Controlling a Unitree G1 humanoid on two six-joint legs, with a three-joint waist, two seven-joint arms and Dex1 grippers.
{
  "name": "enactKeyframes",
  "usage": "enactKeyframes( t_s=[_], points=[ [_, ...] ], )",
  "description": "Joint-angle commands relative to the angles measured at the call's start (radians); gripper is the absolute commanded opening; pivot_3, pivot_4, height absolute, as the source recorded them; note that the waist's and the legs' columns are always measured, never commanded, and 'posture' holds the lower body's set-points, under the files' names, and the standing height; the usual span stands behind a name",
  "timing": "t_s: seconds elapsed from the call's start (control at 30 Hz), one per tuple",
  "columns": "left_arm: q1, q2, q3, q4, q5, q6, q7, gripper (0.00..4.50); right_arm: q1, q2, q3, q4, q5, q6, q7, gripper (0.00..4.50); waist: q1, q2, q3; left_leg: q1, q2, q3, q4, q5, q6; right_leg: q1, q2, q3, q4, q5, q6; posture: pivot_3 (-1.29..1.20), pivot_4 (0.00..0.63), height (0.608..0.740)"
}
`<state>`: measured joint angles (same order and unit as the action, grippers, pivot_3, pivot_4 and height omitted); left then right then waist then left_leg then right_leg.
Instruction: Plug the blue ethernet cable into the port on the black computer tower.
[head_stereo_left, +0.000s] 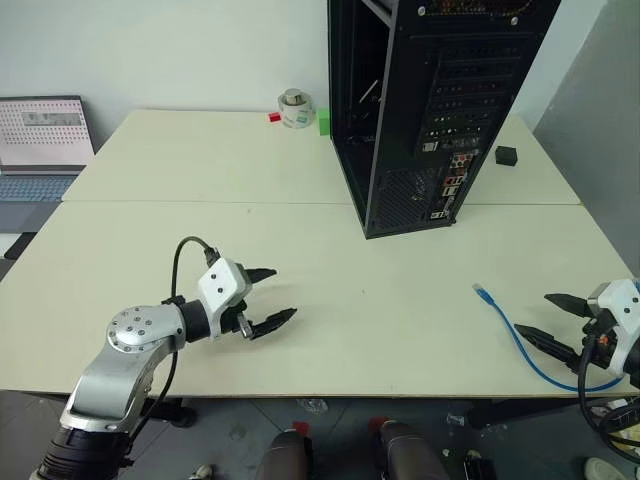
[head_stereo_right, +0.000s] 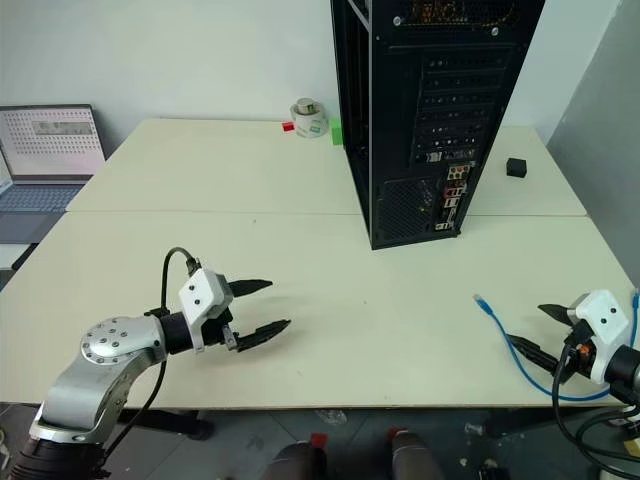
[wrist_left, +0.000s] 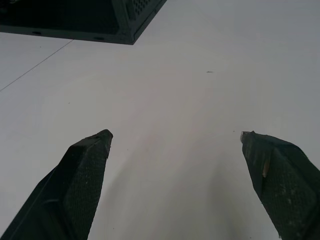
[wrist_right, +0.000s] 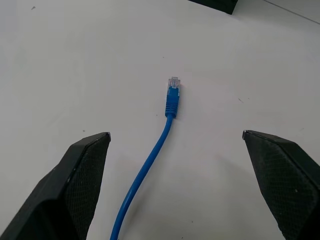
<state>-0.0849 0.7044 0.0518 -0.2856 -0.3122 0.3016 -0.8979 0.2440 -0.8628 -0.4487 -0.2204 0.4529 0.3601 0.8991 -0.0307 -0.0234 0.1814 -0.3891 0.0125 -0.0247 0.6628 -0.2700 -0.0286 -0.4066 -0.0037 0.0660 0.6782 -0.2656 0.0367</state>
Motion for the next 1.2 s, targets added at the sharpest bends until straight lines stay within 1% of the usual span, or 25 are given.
enactKeyframes(
  t_s=[0.03, 0.3, 0.37, 0.57, 0.73, 0.83, 1.1, 1.17, 1.2],
  points=[
    [0.017, 0.012, 0.024, -0.033, -0.003, -0.042, -0.009, 4.36, -0.011, -0.002, -0.016, -0.010, -0.002, -0.015, 0.008, 4.50, 0.000, 0.000, 0.000, 0.000, 0.000, 0.000, 0.000, 0.000, 0.000, 0.000, 0.000, 0.000, 0.000, 0.000, 0.000, 0.00, 0.150, 0.740],
    [0.036, 0.014, 0.003, -0.056, 0.012, -0.044, -0.008, 4.36, -0.015, 0.003, -0.020, -0.025, 0.009, 0.012, 0.002, 4.50, 0.000, 0.000, 0.000, 0.000, 0.000, 0.000, 0.000, 0.000, 0.000, 0.000, 0.000, 0.000, 0.000, 0.000, 0.000, 0.00, 0.150, 0.740],
    [0.036, 0.017, -0.011, -0.065, 0.019, -0.022, -0.002, 4.36, -0.008, 0.008, -0.020, -0.037, 0.012, 0.018, 0.001, 4.50, 0.000, 0.000, 0.000, 0.000, 0.000, 0.000, 0.000, 0.000, 0.000, 0.000, 0.000, 0.000, 0.000, 0.000, 0.000, 0.00, 0.150, 0.740],
    [-0.010, 0.009, -0.045, -0.086, -0.004, 0.016, -0.021, 4.36, -0.013, 0.038, -0.037, -0.116, 0.071, 0.126, -0.056, 4.50, 0.000, 0.000, 0.000, 0.000, 0.000, 0.000, 0.000, 0.000, 0.000, 0.000, 0.000, 0.000, 0.000, 0.000, 0.000, 0.00, 0.150, 0.740],
    [-0.076, -0.012, -0.075, -0.101, -0.042, 0.035, -0.046, 4.36, -0.027, 0.070, 0.006, -0.157, 0.033, 0.191, -0.152, 4.50, 0.001, 0.000, 0.000, 0.000, 0.000, 0.000, 0.000, 0.000, 0.000, 0.000, 0.000, 0.000, 0.000, 0.000, 0.000, 0.00, 0.150, 0.740],
    [-0.124, -0.025, -0.097, -0.101, -0.065, 0.051, -0.070, 4.36, -0.067, 0.101, 0.065, -0.111, -0.016, 0.173, -0.200, 4.50, 0.000, 0.000, 0.000, 0.000, 0.000, 0.000, 0.000, 0.000, 0.000, 0.000, 0.000, 0.000, 0.000, 0.000, 0.000, 0.00, 0.150, 0.740],
    [-0.154, -0.030, -0.142, -0.080, -0.066, 0.058, -0.114, 4.36, -0.142, 0.134, 0.155, 0.016, -0.079, 0.130, -0.208, 4.50, -0.001, 0.000, 0.000, 0.000, 0.000, 0.000, 0.000, 0.000, 0.000, 0.000, 0.000, 0.000, 0.000, 0.001, -0.001, 0.00, 0.150, 0.740],
    [-0.155, -0.028, -0.151, -0.072, -0.061, 0.049, -0.126, 4.50, -0.152, 0.138, 0.170, 0.063, -0.104, 0.126, -0.223, 4.12, -0.001, 0.000, 0.000, 0.000, 0.000, 0.000, 0.000, 0.000, 0.000, 0.000, 0.000, 0.000, 0.000, 0.001, -0.001, 0.00, 0.150, 0.740],
    [-0.155, -0.028, -0.154, -0.070, -0.059, 0.046, -0.130, 4.50, -0.151, 0.136, 0.176, 0.075, -0.118, 0.116, -0.223, 3.97, -0.001, 0.000, 0.000, 0.000, 0.000, 0.000, 0.000, 0.000, 0.000, 0.000, 0.000, 0.000, 0.000, 0.001, -0.002, 0.00, 0.150, 0.740]
  ],
)
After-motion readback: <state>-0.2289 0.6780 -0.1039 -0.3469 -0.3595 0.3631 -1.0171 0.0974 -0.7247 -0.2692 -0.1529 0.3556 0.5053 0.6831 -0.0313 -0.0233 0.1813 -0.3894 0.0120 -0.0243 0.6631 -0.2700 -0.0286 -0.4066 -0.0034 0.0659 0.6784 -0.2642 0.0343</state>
